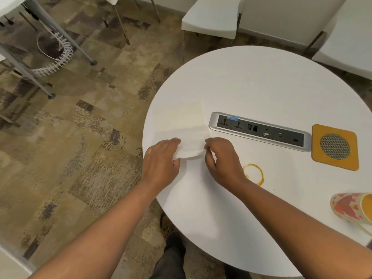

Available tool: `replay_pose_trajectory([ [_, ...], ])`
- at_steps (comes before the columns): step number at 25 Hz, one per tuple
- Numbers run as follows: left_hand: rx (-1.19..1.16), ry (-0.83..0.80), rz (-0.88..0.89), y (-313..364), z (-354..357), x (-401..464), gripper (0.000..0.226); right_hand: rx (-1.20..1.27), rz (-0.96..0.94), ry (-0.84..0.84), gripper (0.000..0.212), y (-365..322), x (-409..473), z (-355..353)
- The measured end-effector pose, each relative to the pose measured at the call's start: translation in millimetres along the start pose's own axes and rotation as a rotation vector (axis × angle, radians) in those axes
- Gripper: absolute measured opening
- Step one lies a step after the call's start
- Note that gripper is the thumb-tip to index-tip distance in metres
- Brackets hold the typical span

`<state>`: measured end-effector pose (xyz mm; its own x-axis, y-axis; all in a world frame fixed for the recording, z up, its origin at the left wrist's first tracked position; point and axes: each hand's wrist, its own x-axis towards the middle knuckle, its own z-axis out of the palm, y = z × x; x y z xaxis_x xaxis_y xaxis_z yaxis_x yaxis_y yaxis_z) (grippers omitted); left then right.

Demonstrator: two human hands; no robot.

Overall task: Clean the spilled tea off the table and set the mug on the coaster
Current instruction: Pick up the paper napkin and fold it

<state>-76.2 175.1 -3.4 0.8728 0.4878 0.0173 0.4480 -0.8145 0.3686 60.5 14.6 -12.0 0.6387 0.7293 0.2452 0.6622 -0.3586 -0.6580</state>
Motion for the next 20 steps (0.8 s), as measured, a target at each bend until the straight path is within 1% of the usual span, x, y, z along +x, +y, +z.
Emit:
replay_pose_trajectory([
  [2, -0.062, -0.029, -0.025, 17, -20, 10, 0.054, 0.067, -0.009, 0.059, 0.021, -2, 2, -12],
  [3, -0.090, -0.039, -0.041, 24, -28, 15, 0.052, 0.106, 0.037, 0.088, 0.028, -1, 1, -18],
  [4, -0.109, -0.054, -0.042, 30, -37, 19, 0.050, 0.160, 0.122, 0.112, 0.038, 1, -1, -23],
  [6, -0.200, -0.106, -0.045, 43, -55, 28, 0.045, 0.330, 0.381, 0.127, 0.062, 7, -6, -35],
  [8, -0.439, -0.194, -0.068, 53, -73, 34, 0.040, 0.537, 0.646, 0.097, 0.083, 15, -11, -46],
  [9, -0.565, -0.241, -0.072, 56, -81, 35, 0.039, 0.652, 0.740, 0.073, 0.089, 19, -15, -53],
  [10, -0.689, -0.283, -0.082, 61, -86, 35, 0.037, 0.794, 0.797, 0.057, 0.091, 24, -20, -60],
  [11, -0.820, -0.319, -0.110, 66, -89, 34, 0.034, 0.956, 0.817, 0.048, 0.087, 29, -25, -66],
  [13, -1.055, -0.375, -0.196, 72, -86, 34, 0.027, 1.267, 0.841, 0.037, 0.070, 35, -36, -79],
  [15, -1.189, -0.406, -0.284, 76, -77, 34, 0.024, 1.470, 0.861, -0.014, 0.061, 40, -49, -89],
  [17, -1.201, -0.430, -0.337, 82, -64, 32, 0.027, 1.556, 0.856, -0.019, 0.054, 45, -61, -97],
  [20, -1.060, -0.509, -0.268, 99, -43, 25, 0.039, 1.482, 0.963, 0.102, 0.040, 47, -75, -102],
])
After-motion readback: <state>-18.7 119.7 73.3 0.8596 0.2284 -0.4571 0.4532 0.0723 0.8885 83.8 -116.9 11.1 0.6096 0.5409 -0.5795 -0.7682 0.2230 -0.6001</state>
